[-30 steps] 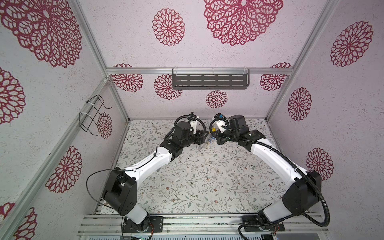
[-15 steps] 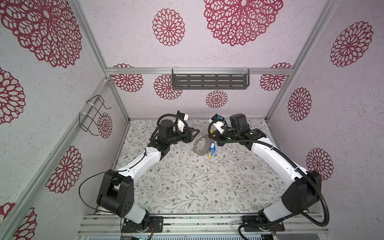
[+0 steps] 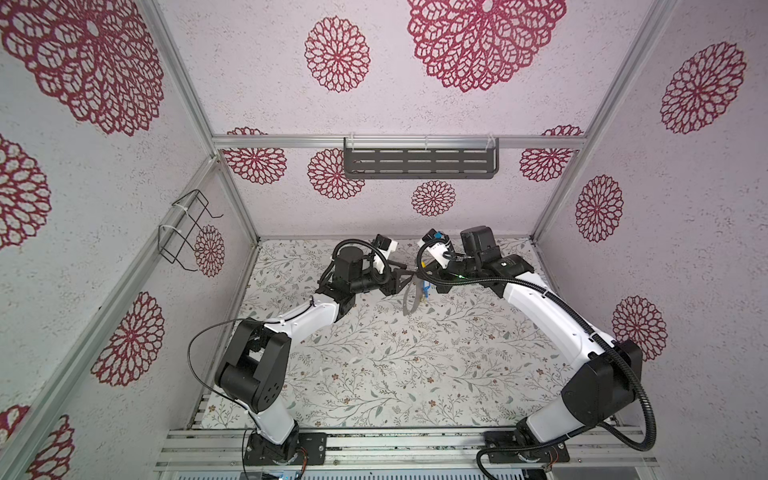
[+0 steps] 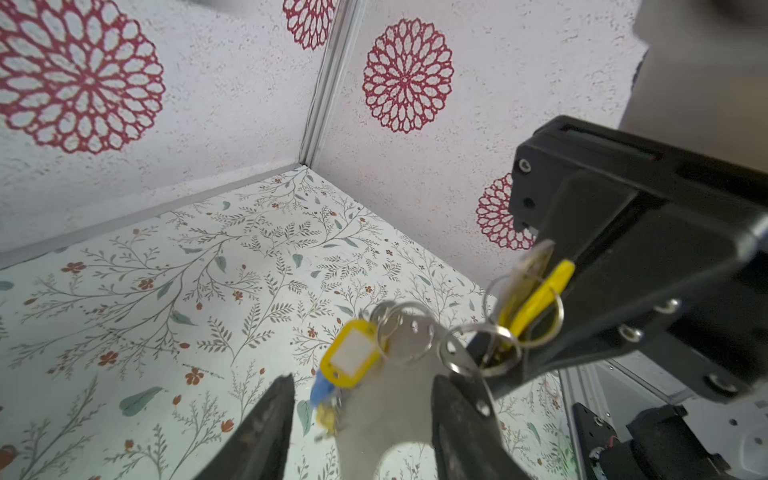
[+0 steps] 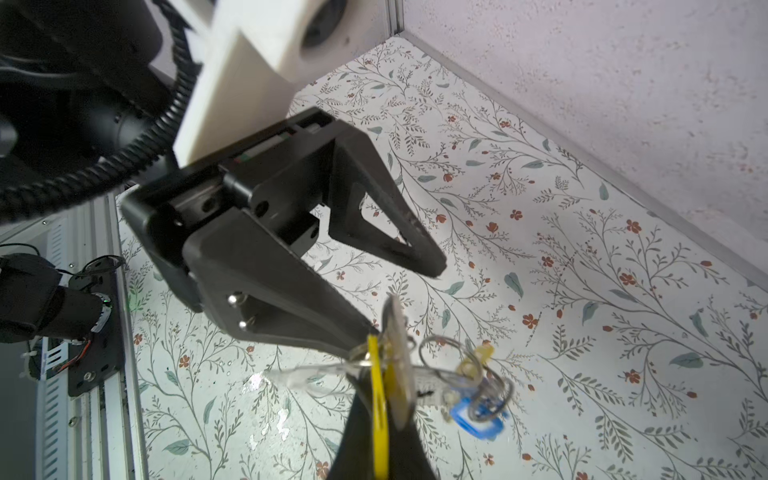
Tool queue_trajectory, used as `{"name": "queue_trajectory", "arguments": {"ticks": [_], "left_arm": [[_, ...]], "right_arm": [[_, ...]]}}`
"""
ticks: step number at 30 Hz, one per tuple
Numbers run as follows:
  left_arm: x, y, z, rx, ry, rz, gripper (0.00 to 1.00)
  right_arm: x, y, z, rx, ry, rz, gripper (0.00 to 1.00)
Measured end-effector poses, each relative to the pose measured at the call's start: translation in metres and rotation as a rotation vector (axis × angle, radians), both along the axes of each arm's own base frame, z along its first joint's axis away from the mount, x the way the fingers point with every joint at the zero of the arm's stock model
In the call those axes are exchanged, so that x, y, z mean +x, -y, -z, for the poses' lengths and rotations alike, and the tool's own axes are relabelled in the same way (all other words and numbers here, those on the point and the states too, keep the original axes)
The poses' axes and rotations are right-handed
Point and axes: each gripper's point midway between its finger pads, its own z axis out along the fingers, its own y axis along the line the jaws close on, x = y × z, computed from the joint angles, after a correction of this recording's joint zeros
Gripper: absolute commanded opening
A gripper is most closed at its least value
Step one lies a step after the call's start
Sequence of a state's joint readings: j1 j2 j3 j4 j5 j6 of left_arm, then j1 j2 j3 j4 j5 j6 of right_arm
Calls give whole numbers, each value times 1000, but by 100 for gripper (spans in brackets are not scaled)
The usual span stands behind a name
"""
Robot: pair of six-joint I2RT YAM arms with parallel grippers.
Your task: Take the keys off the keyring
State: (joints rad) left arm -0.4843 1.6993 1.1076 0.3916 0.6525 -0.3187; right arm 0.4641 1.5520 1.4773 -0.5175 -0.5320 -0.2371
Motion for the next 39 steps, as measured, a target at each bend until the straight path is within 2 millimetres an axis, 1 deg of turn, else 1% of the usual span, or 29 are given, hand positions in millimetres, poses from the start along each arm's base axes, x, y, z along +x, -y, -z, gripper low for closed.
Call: {"name": "queue_trajectory", "arguments": {"ticks": [6,12,15,20,23,31,33,39], "left_arm": [[-6,3,-8,-46,-19,26,48],[-15,7,-19,-78,-16,70,47],[-19,9,-25,-92,-12,90,40],[-22,10,-26,-102,-29,103,29],[-21,10,-27,-108,-39,99,23],[-15,3,-29,-130,-80,79,3],[-14,2,-31,-136,-84,76,0],[-13,3,-34,-145,-103,75,0]], "right_arm": [[1,4,1,-3,-4,3,0],[0,4,2,-3,-12,1,0],[-1,3,1,4,-15,-8,0],[-2,2,2,8,-22,-14,0],[-3,2,3,7,-25,-16,0],[0,6,2,5,-27,-5,0],[0,6,2,6,-30,-3,0],[3,6,3,7,-34,-3,0]]}}
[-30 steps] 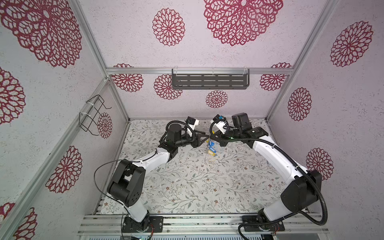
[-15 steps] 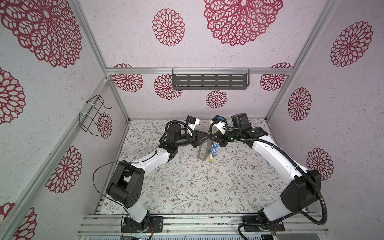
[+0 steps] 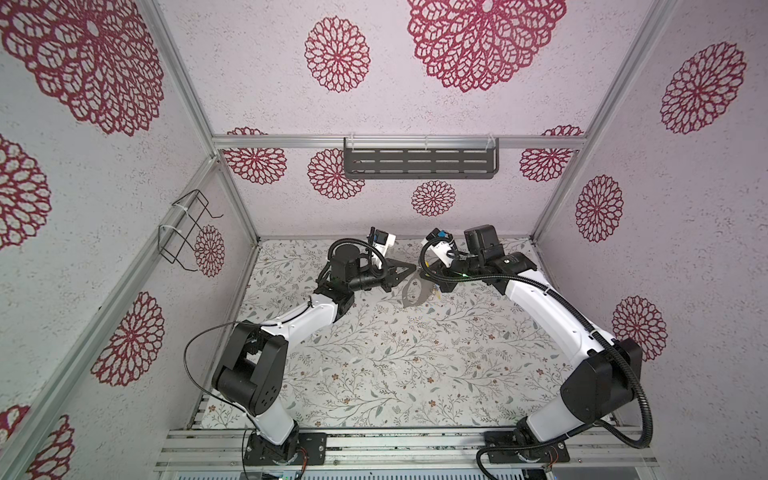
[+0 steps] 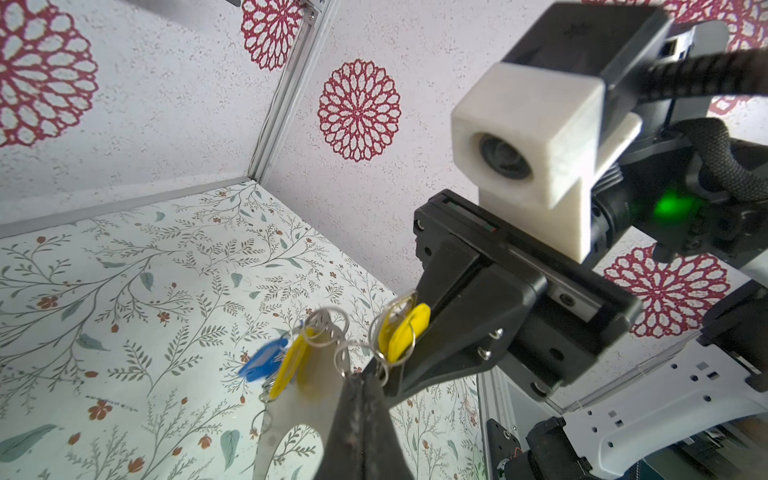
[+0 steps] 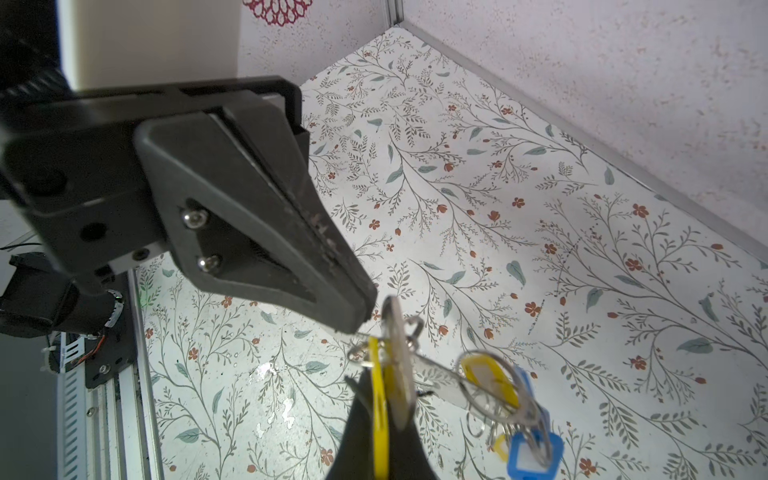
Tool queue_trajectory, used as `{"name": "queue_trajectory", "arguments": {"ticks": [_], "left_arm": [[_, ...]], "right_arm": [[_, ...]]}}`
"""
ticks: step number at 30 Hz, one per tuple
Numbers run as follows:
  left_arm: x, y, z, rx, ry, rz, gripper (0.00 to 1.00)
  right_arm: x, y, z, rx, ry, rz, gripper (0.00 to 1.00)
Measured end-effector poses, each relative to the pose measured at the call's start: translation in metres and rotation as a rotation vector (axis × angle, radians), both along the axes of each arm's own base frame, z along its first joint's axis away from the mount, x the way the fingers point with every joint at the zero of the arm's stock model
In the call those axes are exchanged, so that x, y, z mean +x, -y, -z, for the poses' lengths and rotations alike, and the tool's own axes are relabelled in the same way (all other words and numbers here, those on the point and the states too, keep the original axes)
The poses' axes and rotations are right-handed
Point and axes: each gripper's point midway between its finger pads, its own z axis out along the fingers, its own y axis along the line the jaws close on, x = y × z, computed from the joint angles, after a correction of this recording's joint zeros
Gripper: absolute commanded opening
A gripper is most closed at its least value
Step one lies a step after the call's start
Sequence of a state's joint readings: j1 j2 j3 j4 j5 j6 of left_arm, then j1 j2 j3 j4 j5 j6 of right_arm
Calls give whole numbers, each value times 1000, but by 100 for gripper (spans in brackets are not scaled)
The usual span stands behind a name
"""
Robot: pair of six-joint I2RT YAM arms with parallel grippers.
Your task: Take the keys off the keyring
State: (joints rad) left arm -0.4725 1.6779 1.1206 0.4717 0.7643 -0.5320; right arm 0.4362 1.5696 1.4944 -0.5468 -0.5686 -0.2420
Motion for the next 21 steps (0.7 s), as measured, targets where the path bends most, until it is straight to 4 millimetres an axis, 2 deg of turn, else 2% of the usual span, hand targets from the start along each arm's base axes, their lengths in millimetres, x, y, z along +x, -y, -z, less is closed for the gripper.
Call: {"name": "queue_trajectory", "arguments": {"ticks": [4,5,11,17,21], "left_arm": [[0,1,-7,2,7,9,29],[1,1,-7,7,10,9,33],[7,-13,6,101,58,-38,35],[8,-35,13,199,232,-60,32],[5,-39,29,258,321,-34,31]], "right_arm": [[1,-1,5,-4,-16,-3,0],[0,-1,6,-6,-18,-4,0],[0,-1,2,-6,-19,-5,0],[-2,-1,-2,0,-20,-10,0],[-3,-2,-1,2,-27,-16,0]]}}
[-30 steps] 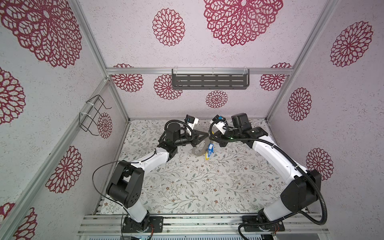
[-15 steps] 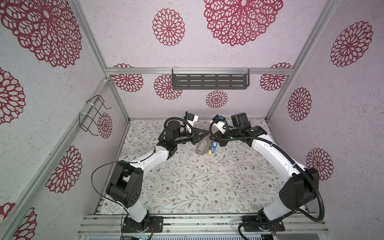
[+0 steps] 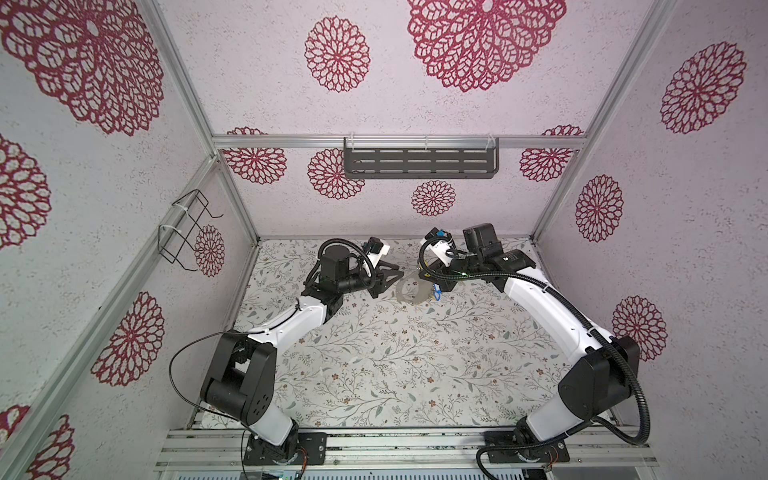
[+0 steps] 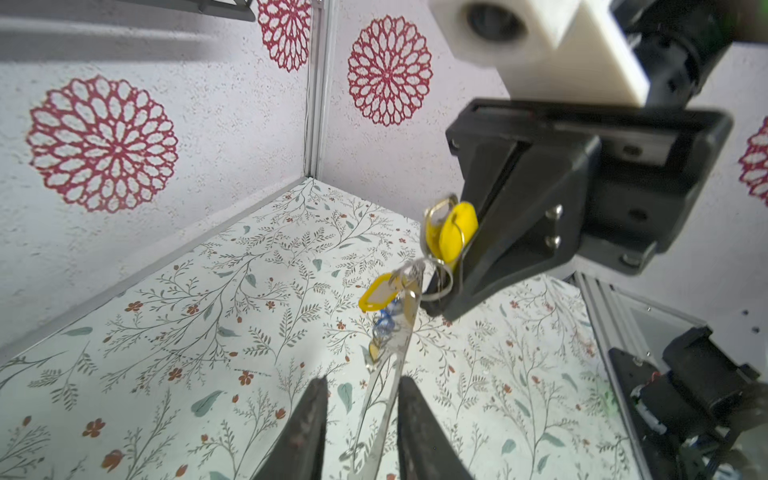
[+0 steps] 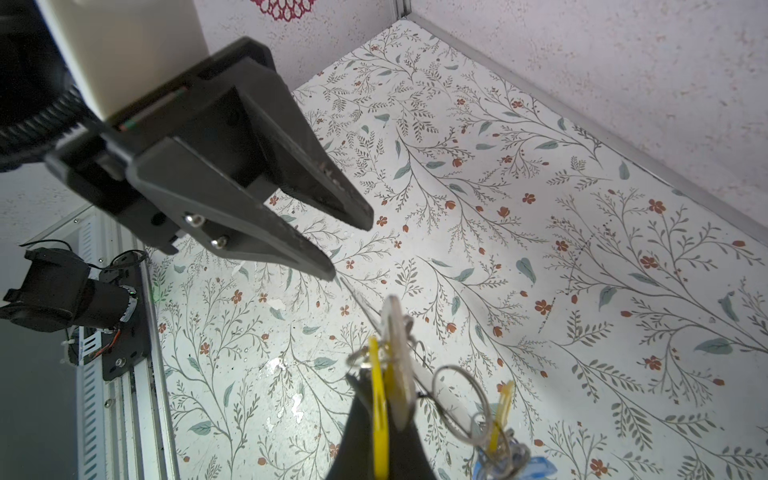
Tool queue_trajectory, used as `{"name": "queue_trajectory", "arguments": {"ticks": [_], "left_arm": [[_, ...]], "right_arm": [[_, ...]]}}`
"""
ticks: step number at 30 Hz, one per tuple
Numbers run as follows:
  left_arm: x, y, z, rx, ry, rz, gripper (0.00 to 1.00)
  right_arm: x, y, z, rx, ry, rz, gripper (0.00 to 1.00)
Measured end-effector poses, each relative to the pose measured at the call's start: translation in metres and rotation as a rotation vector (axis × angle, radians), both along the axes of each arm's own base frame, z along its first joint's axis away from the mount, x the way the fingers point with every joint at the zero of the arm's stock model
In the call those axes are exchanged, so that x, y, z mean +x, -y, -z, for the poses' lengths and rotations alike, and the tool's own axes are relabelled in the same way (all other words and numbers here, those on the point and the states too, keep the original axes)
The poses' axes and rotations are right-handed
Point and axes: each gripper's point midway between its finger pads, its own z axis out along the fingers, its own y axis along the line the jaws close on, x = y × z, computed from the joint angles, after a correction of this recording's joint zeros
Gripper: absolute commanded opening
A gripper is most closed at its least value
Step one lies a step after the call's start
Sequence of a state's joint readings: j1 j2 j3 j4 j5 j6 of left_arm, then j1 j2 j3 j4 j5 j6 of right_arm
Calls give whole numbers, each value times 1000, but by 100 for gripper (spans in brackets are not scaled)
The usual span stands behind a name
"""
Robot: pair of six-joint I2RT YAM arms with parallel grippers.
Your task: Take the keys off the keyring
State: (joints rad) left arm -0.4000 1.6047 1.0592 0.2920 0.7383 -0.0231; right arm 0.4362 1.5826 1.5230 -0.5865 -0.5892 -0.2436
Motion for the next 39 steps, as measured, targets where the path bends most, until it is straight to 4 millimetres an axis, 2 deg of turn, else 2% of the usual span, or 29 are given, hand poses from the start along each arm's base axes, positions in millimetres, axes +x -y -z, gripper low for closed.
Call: {"name": "queue_trajectory", "arguments": {"ticks": [2,6,8,10,16,21,29,39], "left_arm": [[1,-4,1,20,29,18,31],[20,-13,-12,41,114,54,30],[28,-12,-19,44,149,80,30],[30,-4,-17,46,168,122,30],[16,27,7,42,127,239,32],[1,43,1,-23,116,282,33],[-7,43,-5,-103,81,302,30],[-17,42,-24,-140,103,325,39]], "right_arm": [[-1,0,0,3,-6,-5,0],[-6,-2,0,12,-22,-21,0],[-7,-3,0,18,-27,-30,0],[-9,-4,-1,23,-30,-36,0],[-10,-6,-1,27,-32,-44,0],[-11,-6,-1,27,-36,-46,0],[-14,-6,0,30,-48,-53,0],[-19,-8,2,25,-64,-63,0]]}}
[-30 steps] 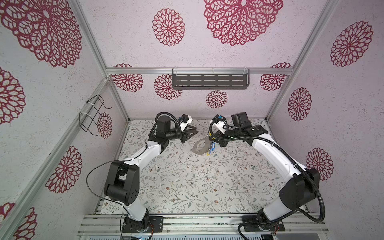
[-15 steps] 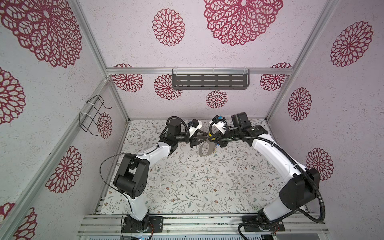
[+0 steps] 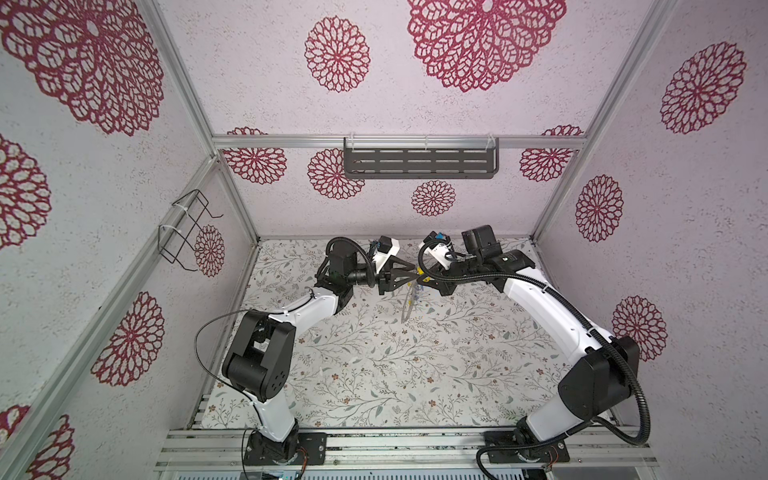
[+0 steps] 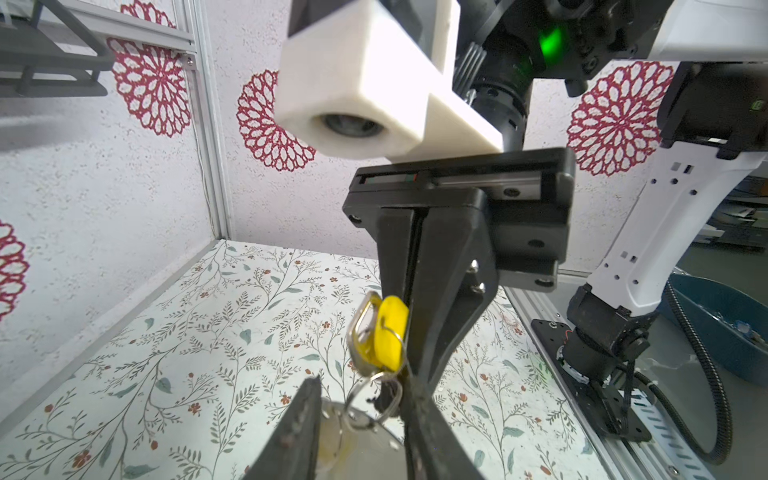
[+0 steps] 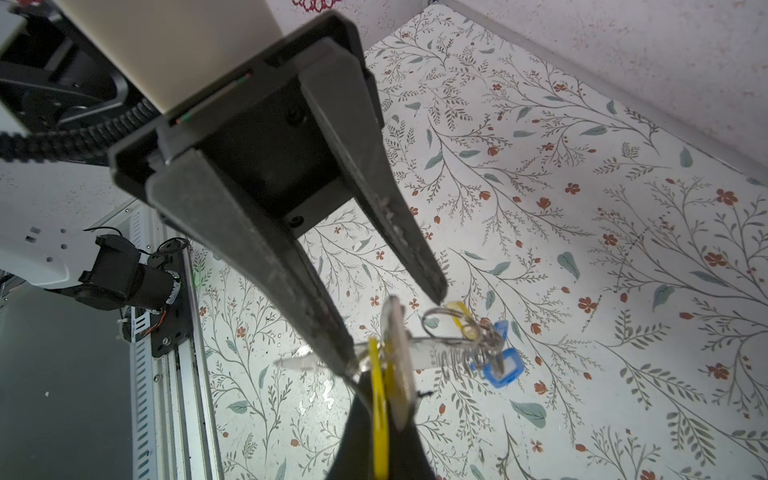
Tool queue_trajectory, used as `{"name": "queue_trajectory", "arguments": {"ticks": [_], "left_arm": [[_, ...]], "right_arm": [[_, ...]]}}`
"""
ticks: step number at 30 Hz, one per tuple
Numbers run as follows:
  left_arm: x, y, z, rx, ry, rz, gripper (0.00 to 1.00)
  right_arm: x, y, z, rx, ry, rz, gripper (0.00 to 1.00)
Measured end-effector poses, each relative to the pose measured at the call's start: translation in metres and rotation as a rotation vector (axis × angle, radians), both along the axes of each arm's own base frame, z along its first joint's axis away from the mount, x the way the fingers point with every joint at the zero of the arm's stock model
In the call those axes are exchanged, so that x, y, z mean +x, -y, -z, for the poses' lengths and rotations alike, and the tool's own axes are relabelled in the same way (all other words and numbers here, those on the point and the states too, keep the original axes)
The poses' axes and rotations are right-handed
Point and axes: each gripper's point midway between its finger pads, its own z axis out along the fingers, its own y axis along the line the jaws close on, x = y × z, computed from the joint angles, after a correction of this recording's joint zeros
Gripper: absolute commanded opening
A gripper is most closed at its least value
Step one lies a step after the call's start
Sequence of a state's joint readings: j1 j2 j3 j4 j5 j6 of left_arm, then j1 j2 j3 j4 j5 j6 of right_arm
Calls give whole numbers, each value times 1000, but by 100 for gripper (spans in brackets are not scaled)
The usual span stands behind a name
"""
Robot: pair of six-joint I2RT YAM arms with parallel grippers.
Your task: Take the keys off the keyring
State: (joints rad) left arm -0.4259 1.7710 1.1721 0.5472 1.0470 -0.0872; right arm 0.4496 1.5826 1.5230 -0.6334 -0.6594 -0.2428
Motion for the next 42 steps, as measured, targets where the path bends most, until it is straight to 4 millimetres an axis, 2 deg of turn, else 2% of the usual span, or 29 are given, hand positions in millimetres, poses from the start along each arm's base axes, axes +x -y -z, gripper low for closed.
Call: {"name": "queue_trajectory", "arguments": {"ticks": [3,6,18,30,31,32,33,37,42], "left_arm": [[-3,0,-1,-6,-10,15,39],[-5,1,-3,-11,-19,27,34],[-6,-2,-4,-17,-52,39,0],[2,-6,-6,-27,-76,2,0],[4,-7,-6,-32,-79,-12,0],[5,-8,-6,-35,-84,-32,0],[7,-9,-6,-38,-91,-51,0],[11,-14,-7,-48,-127,-157,0],[13,-12,-18,-56,-163,-304,0]], "right_arm": [[-1,-1,0,0,0,-3,0],[-1,-1,0,0,0,-3,0],[-2,1,1,-12,-11,2,0],[9,-1,-1,-28,7,26,0],[11,-1,-1,-34,9,35,6],[13,-2,-1,-36,5,45,17],[16,-3,-1,-38,5,57,22],[31,-3,0,-36,17,124,33],[47,2,-2,-26,47,211,52]]}}
